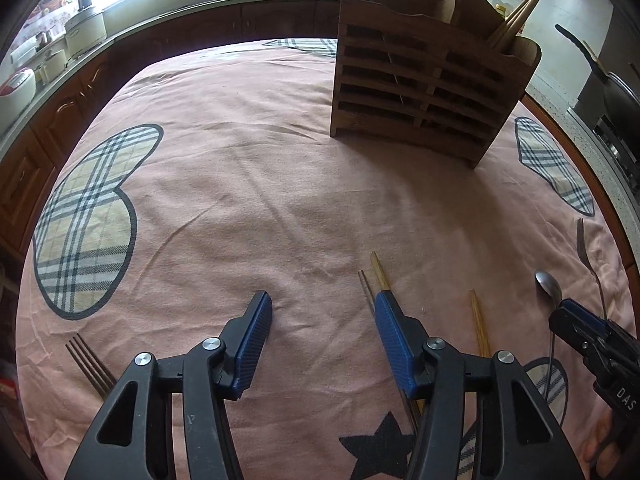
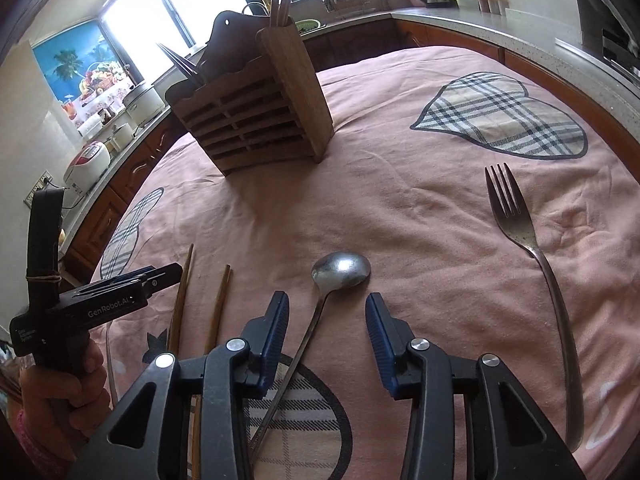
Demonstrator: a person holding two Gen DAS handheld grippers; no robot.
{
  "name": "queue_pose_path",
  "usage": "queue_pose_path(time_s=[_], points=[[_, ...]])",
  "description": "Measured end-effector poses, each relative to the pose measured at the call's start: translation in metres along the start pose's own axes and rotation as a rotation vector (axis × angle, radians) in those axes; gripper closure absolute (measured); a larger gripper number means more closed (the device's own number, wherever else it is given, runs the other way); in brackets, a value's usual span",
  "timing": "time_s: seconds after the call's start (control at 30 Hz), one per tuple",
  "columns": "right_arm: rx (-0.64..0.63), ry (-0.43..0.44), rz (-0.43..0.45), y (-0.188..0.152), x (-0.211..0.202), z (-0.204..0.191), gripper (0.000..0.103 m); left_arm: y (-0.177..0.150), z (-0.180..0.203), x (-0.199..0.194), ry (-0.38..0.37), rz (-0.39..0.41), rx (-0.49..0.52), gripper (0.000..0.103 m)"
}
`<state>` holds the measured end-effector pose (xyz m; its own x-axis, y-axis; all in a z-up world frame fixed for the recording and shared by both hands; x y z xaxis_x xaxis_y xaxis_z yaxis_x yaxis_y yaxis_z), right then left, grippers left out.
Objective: Organize utensils
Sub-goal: 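Grasp the steel spoon handle with the right gripper while the left grasps a thin chopstick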
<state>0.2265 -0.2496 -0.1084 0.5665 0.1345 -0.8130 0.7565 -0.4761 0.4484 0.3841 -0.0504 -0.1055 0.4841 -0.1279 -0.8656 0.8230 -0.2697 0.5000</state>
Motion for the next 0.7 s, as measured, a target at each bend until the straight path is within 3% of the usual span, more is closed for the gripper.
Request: queue_pose_path(time_s=[0.13,0.27,0.7], points=[[-0.031,-0.016,-0.001,0.003,0.007,-0.007,0.068,0.009,0.009,0.009,0.032,-0.005,0.056,0.052],[-0.057,-0.044,-0.008,0.005,0.01,-0.008,0.079,0.007,0.016,0.011,0.017,0.011,0.111,0.063],[-0.116,-0.063,-0.055,0.003,0.014,-0.016,0.075,0.001,0.013,0.002,0.004,-0.02,0.129,0.065]])
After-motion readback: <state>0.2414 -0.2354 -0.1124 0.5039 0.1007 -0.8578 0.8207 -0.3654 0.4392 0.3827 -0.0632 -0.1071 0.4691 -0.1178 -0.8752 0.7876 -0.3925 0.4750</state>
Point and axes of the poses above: each gripper's, at about its wrist camera, not at the fingertips, and x roughly the way its jaws point, z to its right, y to its top, the point moved 4 cm from there along x, roughly the way its jaws point, and after that the axes turned 13 degrees about x, right-handed, at the moved point
